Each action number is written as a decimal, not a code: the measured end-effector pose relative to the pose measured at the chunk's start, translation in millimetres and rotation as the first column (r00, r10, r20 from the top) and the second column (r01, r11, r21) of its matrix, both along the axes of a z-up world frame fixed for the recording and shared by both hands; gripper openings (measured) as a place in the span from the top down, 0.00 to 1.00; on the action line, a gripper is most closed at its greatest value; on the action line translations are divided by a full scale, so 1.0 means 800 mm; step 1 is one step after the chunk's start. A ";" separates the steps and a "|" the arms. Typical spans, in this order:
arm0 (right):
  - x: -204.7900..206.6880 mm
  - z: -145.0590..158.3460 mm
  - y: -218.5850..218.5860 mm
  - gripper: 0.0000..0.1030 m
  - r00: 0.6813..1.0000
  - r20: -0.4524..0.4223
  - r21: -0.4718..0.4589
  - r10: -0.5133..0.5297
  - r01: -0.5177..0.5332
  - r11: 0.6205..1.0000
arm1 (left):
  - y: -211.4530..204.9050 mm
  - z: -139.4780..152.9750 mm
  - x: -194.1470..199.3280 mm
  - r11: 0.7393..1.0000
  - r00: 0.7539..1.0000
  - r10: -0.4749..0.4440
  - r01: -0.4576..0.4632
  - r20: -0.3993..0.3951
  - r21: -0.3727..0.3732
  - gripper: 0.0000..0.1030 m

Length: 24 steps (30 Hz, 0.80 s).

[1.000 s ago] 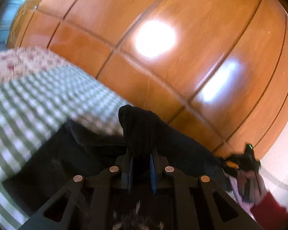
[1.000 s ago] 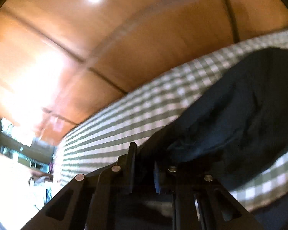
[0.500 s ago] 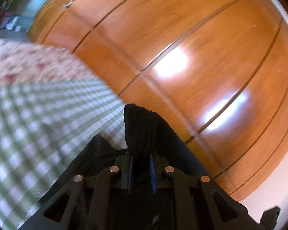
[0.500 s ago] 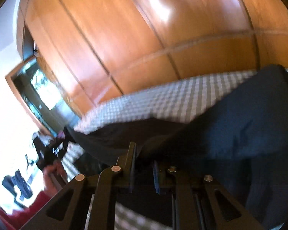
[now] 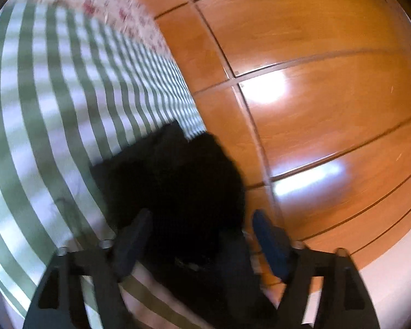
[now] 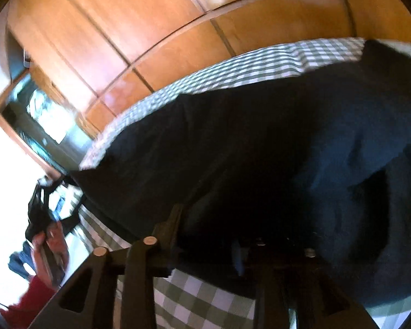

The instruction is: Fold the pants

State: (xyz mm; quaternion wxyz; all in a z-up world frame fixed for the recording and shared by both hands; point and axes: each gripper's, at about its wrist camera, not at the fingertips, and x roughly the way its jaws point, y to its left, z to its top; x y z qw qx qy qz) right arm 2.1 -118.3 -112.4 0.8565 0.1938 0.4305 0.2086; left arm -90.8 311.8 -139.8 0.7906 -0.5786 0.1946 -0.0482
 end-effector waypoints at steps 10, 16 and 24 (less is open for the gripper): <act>0.033 0.008 -0.034 0.70 0.983 -0.119 0.111 -0.140 0.153 0.982 | 0.003 0.010 0.039 0.987 0.990 0.046 -0.066 -0.134 -0.144 0.15; 0.045 0.044 -0.036 0.82 0.987 -0.073 0.117 -0.146 0.154 0.981 | 0.013 0.025 0.091 0.996 0.947 0.039 -0.062 -0.318 -0.064 0.85; 0.010 0.099 -0.049 0.82 0.981 0.153 0.153 -0.120 0.096 0.983 | 0.022 0.082 0.070 0.999 0.997 0.006 -0.002 0.079 -0.052 0.91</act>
